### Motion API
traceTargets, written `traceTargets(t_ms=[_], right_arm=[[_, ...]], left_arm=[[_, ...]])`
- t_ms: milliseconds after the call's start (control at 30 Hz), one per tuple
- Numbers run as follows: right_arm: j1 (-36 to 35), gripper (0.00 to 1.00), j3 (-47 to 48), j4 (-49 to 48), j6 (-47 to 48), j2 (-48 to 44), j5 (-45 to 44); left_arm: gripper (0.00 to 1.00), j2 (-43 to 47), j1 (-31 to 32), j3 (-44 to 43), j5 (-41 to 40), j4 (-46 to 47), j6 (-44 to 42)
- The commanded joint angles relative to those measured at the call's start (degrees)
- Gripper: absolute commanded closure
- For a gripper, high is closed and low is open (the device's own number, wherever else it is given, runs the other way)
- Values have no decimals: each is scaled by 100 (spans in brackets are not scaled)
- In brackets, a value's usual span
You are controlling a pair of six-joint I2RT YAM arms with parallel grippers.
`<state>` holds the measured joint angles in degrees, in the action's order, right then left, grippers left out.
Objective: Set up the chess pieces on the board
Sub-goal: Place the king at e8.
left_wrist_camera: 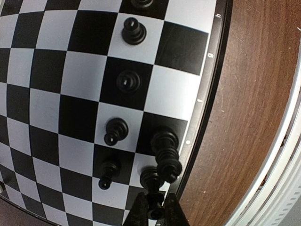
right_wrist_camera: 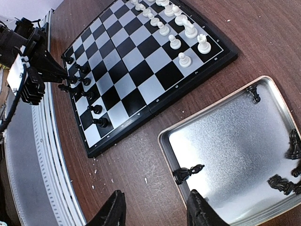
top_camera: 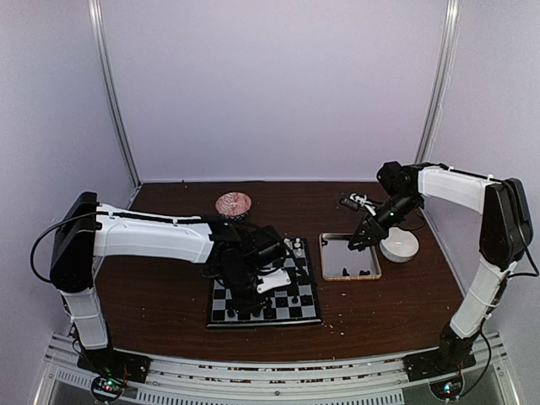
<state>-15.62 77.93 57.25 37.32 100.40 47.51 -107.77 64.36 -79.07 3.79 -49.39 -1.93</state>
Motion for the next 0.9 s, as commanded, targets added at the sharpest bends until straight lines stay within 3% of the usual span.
traceTargets(t_ms=[0,233,400,600,867], right_arm=[[9,55,-51,92,56,97,-18],[10,55,-41,120,76,134,-13],[7,55,-32,135,82,133,4],[6,55,-26,120,74,130,3],[7,55,-41,57,-5,40,-182]], left_arm=[[100,-95,15,-83,-29,146,-38],[94,-104,15,-30,-13,201,-61],[83,-58,15,3,-97,197,-27],[78,43,15,27,-153,242,12],[71,776,7,-23,-514,135,35]])
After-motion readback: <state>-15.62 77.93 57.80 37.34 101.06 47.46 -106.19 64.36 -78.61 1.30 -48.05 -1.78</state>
